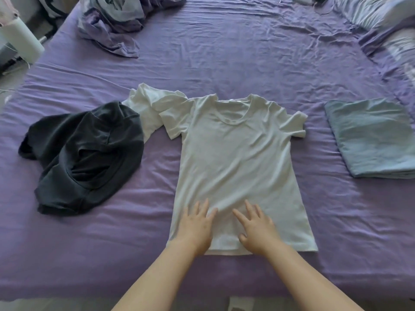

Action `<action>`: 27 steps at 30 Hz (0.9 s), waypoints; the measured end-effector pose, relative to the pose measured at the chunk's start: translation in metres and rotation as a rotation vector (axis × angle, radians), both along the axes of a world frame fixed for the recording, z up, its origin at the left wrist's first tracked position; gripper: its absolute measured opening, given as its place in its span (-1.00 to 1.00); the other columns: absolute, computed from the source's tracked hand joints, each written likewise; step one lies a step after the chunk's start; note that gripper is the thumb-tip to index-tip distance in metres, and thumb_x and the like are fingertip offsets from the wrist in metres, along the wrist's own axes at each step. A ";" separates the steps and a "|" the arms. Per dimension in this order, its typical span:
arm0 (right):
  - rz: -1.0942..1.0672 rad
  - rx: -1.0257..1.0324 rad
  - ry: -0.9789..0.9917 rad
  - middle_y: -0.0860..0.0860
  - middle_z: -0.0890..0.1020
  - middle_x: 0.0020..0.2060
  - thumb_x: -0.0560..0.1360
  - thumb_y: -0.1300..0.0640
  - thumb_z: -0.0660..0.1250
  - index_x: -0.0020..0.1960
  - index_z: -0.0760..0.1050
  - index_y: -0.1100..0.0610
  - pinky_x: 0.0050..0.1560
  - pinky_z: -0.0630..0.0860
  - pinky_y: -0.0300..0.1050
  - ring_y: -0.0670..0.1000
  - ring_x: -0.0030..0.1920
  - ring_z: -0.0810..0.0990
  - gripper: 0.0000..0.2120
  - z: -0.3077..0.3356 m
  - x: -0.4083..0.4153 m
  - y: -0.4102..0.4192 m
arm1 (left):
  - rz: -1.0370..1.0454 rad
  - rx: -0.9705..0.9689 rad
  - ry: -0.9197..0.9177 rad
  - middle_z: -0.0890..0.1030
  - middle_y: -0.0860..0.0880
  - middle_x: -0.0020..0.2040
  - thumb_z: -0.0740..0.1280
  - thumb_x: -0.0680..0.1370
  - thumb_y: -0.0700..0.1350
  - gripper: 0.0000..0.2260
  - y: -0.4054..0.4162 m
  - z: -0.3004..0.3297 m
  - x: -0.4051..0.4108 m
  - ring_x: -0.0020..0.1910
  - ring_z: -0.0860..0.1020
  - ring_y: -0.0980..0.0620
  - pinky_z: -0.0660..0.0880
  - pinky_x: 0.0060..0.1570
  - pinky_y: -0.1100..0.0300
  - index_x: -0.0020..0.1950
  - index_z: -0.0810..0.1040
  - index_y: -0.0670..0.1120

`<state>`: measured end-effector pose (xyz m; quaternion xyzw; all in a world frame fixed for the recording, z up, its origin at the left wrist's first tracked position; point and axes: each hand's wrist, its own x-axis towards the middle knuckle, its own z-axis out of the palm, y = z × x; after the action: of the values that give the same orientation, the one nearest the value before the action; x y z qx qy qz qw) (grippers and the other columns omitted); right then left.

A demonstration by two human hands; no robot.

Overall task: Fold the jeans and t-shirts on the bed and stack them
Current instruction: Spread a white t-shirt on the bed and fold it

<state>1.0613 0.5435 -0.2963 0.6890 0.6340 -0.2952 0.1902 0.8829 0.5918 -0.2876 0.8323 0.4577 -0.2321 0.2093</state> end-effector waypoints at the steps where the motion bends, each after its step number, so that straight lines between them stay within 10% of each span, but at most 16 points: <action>1: 0.003 -0.044 -0.015 0.02 -0.07 0.53 0.51 -0.06 0.18 0.48 0.04 -0.15 0.39 0.20 0.11 0.16 0.49 0.03 -0.41 0.002 0.008 0.003 | -0.024 -0.040 0.016 -0.09 -0.08 0.57 0.12 0.58 -0.12 -0.44 0.001 -0.001 0.008 0.52 -0.01 -0.14 0.04 0.46 -0.10 0.54 -0.02 0.02; 8: 0.004 -0.009 -0.005 0.10 0.54 0.19 0.52 0.01 0.12 0.21 0.45 0.05 0.10 0.46 -0.01 0.17 0.18 0.51 -0.68 0.025 0.060 0.069 | -0.042 -0.164 0.064 0.54 -0.19 0.21 0.12 0.60 -0.06 -0.71 0.042 0.014 0.088 0.19 0.51 -0.23 0.45 0.11 0.01 0.21 0.50 -0.14; 19: 0.084 0.095 -0.015 0.05 -0.12 0.53 0.61 -0.10 0.00 0.52 -0.06 -0.10 0.45 -0.09 0.22 0.16 0.51 -0.16 -0.48 -0.007 0.159 0.181 | 0.005 -0.035 -0.038 -0.01 -0.10 0.55 0.12 0.61 -0.11 -0.49 0.168 -0.012 0.184 0.52 -0.01 -0.14 0.08 0.45 -0.07 0.53 0.04 0.03; 27: -0.057 0.368 -0.109 0.10 0.08 0.52 0.61 -0.02 0.02 0.48 0.15 -0.03 0.42 -0.12 0.25 0.17 0.51 -0.08 -0.56 -0.029 0.214 0.226 | -0.092 -0.018 -0.038 -0.18 -0.06 0.56 0.06 0.64 0.00 -0.50 0.217 -0.033 0.223 0.53 -0.20 -0.13 -0.13 0.46 -0.11 0.54 -0.06 0.08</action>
<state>1.2758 0.7692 -0.3258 0.7449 0.6462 -0.1418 0.0863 1.1056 0.8083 -0.3203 0.8548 0.4127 -0.2299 0.2146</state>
